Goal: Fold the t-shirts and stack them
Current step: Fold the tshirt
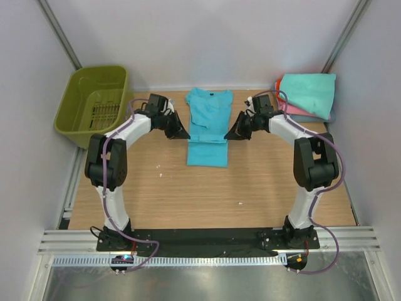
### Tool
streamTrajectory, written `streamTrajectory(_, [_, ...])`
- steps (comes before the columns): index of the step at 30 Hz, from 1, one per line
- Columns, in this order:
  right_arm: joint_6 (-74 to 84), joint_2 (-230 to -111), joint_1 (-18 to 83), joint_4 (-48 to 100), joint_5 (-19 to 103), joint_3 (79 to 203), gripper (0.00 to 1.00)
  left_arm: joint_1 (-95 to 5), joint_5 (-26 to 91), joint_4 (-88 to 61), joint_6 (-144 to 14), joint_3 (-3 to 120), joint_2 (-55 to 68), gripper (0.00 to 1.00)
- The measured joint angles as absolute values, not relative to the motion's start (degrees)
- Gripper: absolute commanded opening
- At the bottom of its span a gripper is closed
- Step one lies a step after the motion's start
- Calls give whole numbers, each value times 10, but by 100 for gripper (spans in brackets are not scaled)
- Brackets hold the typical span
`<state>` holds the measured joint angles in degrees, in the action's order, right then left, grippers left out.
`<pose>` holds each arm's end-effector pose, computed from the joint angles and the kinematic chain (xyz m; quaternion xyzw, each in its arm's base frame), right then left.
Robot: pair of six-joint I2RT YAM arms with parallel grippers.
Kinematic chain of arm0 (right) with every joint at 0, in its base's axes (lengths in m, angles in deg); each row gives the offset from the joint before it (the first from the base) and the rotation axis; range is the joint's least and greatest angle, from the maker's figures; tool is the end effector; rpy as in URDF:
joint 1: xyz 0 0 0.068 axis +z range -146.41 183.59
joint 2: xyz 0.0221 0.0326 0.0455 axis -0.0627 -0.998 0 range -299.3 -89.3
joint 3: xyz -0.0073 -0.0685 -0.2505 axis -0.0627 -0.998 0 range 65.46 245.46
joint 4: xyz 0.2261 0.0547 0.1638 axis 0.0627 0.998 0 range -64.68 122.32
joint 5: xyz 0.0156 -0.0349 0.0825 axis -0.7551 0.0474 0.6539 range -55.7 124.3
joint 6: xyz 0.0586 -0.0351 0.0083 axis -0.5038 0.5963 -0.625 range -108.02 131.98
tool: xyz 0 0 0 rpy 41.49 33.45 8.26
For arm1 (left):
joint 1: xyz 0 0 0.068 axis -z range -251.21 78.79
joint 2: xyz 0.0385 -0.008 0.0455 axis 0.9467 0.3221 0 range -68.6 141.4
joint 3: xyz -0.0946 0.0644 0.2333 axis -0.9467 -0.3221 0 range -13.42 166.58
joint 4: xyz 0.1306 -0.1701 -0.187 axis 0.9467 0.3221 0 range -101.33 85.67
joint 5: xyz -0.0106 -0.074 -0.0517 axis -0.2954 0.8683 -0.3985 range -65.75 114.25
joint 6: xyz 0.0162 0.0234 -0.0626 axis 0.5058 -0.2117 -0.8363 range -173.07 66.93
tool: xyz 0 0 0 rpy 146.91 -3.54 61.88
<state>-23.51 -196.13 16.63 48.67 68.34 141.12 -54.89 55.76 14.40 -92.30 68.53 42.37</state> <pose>0.4059 0.1260 0.1674 0.0898 0.9107 0.3739 0.1511 0.4184 -0.1527 0.1701 -0.1015 0.9154 -0.3647 0.1372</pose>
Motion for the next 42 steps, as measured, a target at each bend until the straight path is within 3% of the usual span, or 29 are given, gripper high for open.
streamTrajectory(4, [-229,-2010,157,481,685,1465,2,-552,554,145,-914,755,477,1])
streamTrajectory(5, [-226,-2020,155,479,685,1473,4,-552,553,146,-914,770,488,12])
streamTrajectory(6, [-225,-2027,153,477,684,1480,14,-553,551,144,-912,787,502,32])
streamTrajectory(7, [-223,-2038,152,476,683,1489,39,-553,544,142,-907,803,515,61])
streamTrajectory(10, [-213,-2068,146,471,675,1515,58,-554,514,143,-898,831,536,76])
streamTrajectory(17, [-199,-2061,120,490,668,1513,57,-559,503,171,-873,786,507,79])
streamTrajectory(22, [-209,-2005,123,490,693,1377,54,-558,560,177,-889,670,465,75])
streamTrajectory(28, [-230,-1986,148,499,743,1270,52,-545,594,188,-907,629,469,75])
streamTrajectory(42, [-257,-2008,155,465,743,1290,47,-534,631,161,-942,633,496,58])
